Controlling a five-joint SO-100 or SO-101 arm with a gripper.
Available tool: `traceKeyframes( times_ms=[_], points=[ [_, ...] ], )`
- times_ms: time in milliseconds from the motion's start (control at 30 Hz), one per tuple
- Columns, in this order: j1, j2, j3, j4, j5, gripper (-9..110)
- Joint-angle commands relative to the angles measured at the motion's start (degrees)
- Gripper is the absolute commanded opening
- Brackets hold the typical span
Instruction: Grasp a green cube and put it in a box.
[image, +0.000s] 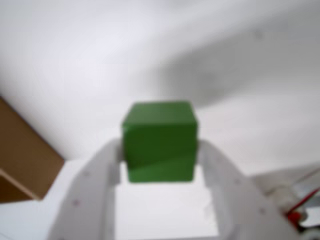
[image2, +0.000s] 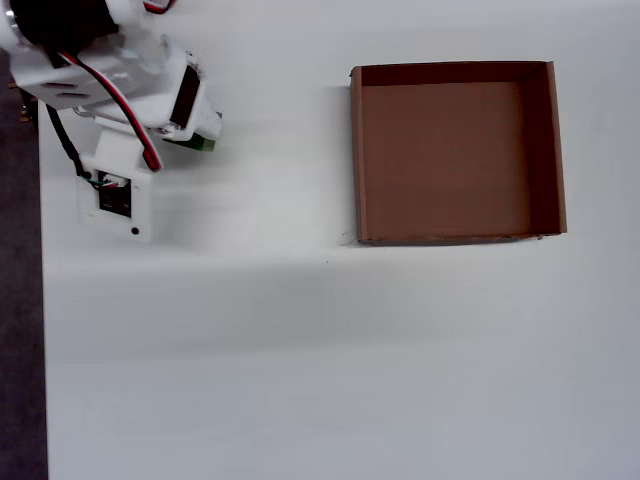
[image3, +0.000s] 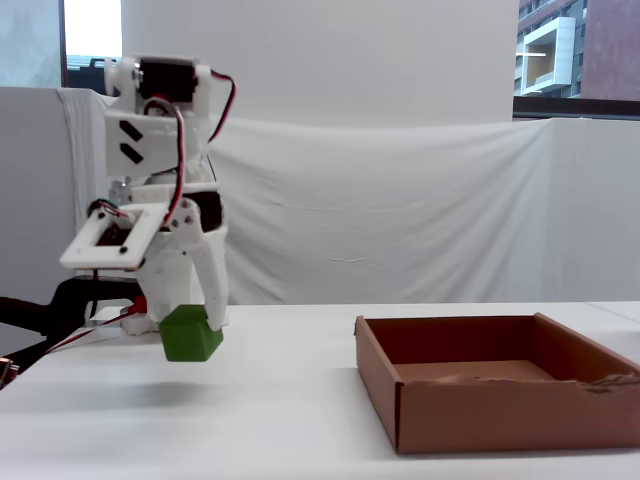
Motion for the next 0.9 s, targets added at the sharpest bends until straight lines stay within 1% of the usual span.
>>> traceKeyframes(
  times_ms=[0, 433, 867],
  points=[
    [-1.1, 3.1, -5.0, 1.8, 0.4, 16],
    [-6.6, 2.6, -18.4, 6.9, 0.4, 16],
    [-14.5, -6.1, -30.5, 8.7, 0.4, 16]
  ],
)
